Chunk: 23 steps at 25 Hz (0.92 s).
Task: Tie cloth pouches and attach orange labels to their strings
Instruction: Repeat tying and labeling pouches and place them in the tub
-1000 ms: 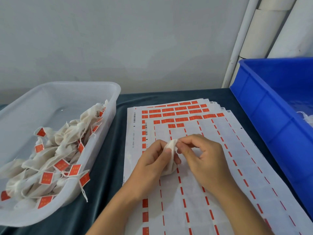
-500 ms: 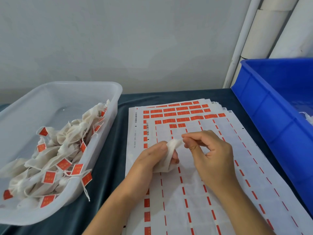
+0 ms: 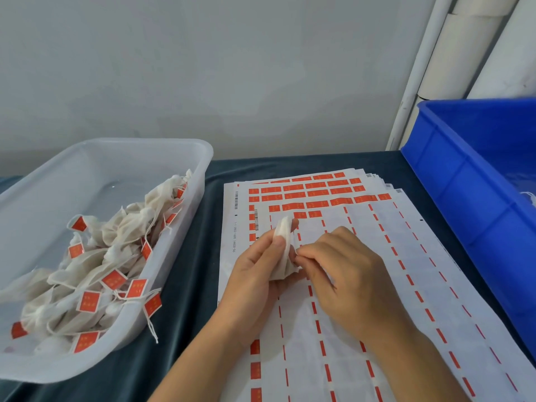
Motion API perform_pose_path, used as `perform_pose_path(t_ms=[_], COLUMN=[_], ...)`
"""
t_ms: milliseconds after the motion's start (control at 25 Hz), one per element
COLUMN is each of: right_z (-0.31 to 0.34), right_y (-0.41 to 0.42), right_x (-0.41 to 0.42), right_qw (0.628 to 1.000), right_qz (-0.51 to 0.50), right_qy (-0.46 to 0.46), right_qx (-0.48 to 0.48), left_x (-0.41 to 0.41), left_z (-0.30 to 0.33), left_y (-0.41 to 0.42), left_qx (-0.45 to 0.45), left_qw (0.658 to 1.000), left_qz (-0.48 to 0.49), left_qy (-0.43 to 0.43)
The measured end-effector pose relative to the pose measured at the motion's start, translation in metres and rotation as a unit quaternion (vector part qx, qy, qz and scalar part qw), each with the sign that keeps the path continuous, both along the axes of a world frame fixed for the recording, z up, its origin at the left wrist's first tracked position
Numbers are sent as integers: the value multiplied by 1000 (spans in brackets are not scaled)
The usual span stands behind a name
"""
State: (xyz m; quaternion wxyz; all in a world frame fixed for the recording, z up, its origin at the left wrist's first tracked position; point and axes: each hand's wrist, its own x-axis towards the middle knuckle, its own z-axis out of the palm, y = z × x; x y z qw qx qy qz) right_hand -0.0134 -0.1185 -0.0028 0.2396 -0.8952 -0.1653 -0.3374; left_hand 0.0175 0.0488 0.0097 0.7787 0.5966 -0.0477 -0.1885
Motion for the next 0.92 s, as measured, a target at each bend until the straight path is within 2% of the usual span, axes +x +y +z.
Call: perform_pose_path(t_ms=[120, 280, 400, 560, 920], right_z=[1, 5, 7, 9, 9], right_y=[2, 2, 6, 9, 10], right_x=[0, -1, -4, -5, -4], right_qw=[1000, 998, 983, 957, 918], right_qz=[13, 1, 16, 14, -2], right_qy=[-19, -23, 62, 123, 202], right_qx=[6, 65, 170, 263, 341], left_x=[-1, -6, -9, -12, -15], left_z=[-2, -4, -2, -3, -8], left_y=[-3, -3, -1, -6, -10], left_qx=[92, 219, 228, 294, 304], left_qw=[994, 960, 948, 926, 920], left_qz=[12, -39, -90, -29, 26], left_qy=[-59, -169, -203, -236, -245])
